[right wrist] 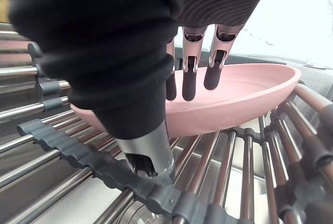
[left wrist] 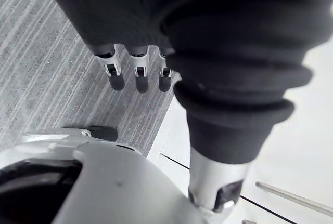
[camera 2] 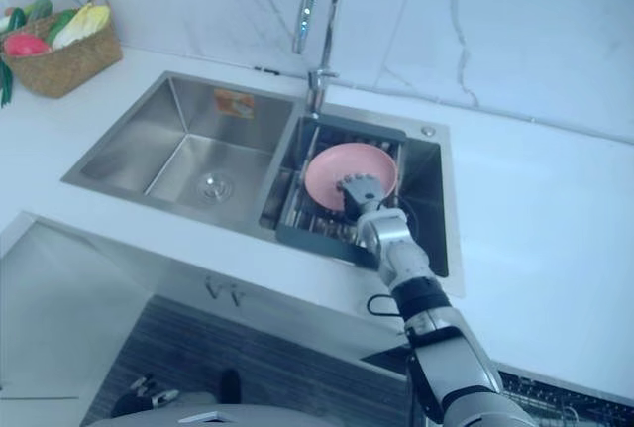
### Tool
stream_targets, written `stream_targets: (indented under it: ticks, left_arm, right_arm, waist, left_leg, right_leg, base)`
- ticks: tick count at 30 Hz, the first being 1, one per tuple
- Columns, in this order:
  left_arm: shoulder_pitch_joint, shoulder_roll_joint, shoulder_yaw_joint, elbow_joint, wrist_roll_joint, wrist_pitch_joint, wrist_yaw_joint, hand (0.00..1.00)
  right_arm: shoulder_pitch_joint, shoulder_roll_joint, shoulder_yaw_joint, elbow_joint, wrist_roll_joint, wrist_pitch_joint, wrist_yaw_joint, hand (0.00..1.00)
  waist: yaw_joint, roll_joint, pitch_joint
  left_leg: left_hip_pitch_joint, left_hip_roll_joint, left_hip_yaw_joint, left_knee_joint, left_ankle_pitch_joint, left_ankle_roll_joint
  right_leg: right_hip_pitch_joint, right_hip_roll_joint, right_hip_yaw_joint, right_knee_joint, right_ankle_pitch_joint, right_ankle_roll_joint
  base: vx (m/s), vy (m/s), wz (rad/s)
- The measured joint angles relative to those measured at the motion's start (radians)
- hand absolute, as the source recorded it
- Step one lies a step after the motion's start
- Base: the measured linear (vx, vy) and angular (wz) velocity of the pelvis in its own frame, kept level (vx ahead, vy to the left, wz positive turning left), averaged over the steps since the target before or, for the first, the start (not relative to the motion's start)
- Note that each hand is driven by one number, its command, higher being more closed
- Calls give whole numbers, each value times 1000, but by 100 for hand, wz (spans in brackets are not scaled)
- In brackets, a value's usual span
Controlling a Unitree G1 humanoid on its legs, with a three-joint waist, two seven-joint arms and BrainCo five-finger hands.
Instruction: Walk over to the sink, pick up the cup, carry it to the dishwasher, place the cup inside the dishwasher, then close the dishwasher door
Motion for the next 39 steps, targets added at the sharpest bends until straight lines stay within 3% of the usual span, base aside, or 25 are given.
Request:
stream_targets:
  ticks: [8,18,25,36,37,39]
  left_arm:
    - [0,1,-2,0,0,0,0,0]
    - [3,8,-1,-2,0,-8,0,0]
    - [12,8,0,-4,0,-22,1,0]
    - [21,7,0,-3,1,-31,18,0]
    - [21,7,0,-2,1,-30,18,0]
    - [21,7,0,-2,1,-30,19,0]
  right_arm:
    - [-11,0,6,32,1,-14,-60,100]
    - [-10,-3,6,21,106,-127,-127,100]
    - [-5,-21,-1,-134,180,-193,-157,100]
    - [-2,-43,-5,-177,255,-196,-139,100]
    - [0,-43,-5,-177,257,-190,-122,0]
    - [5,-43,-5,-177,287,-169,-91,0]
  waist:
    - [0,0,0]
    - [-6,-7,4]
    - [-21,-7,4]
    - [-32,-8,4]
    - [-32,-8,4]
    - [-32,-8,4]
  left_leg:
    - [5,1,1,0,0,0]
    - [6,2,6,0,-2,-3]
    - [15,1,17,0,-3,-5]
    - [31,3,35,0,-4,-6]
    - [34,4,37,0,-5,-7]
    - [34,3,38,0,-5,-7]
  right_leg:
    - [5,0,-1,3,-6,-1]
    - [2,-3,0,6,-7,0]
    - [8,-6,5,6,-7,1]
    - [13,-8,22,14,-5,2]
    - [13,-8,25,13,-4,3]
    - [14,-8,25,13,-4,3]
  base:
    - [0,0,0]
    - [0,0,0]
    - [0,0,-3]
    - [-12,1,-4]
    - [-11,2,-3]
    - [-5,1,-2]
